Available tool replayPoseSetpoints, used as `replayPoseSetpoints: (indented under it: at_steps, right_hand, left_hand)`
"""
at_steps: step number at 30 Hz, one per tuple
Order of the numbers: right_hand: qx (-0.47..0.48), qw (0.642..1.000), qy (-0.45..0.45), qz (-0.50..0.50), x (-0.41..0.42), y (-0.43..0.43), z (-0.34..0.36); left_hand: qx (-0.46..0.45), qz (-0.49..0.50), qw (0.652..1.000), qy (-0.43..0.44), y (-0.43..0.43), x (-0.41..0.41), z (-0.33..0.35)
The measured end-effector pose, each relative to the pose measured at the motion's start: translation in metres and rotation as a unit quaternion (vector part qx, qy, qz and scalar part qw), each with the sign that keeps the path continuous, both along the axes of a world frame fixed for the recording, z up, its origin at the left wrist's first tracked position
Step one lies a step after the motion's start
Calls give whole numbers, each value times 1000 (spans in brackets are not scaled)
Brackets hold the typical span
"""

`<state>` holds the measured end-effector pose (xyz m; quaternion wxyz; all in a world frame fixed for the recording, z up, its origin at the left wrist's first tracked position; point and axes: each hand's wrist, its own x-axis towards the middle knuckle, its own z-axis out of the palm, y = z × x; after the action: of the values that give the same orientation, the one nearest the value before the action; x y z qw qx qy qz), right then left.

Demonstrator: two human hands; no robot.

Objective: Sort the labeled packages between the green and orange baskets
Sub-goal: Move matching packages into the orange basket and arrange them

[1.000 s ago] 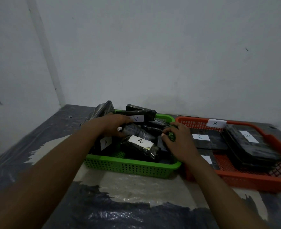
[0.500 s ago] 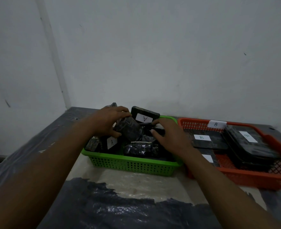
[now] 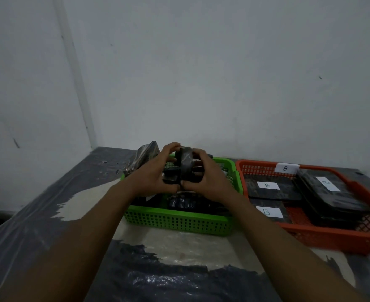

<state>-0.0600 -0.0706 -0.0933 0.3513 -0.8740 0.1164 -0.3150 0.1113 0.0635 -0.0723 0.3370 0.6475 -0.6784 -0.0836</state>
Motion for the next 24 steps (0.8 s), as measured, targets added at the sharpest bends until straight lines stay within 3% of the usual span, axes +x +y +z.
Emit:
replayPoseSetpoints:
  at_steps: [4, 8, 12, 14, 18, 24]
  right_hand:
    - [126, 990, -58, 35, -24, -12, 5]
    - [186, 980, -53, 47, -48, -23, 2]
    - [197, 978, -47, 50, -62, -30, -2]
    - [161, 985, -43, 36, -68, -31, 0]
    - [-12, 1000, -2, -21, -77, -33, 8]
    - [-51, 998, 21, -44, -102, -46, 9]
  left_hand:
    - [52, 1, 998, -35, -9, -2, -11]
    - [2, -10, 998, -58, -17, -8, -8]
    - [2, 5, 991, -133, -21, -6, 0]
    - [-2, 19, 985, -172, -21, -7, 4]
    - [-59, 22, 975, -215, -18, -17, 12]
    - [-91, 26, 988, -120, -10, -28, 14]
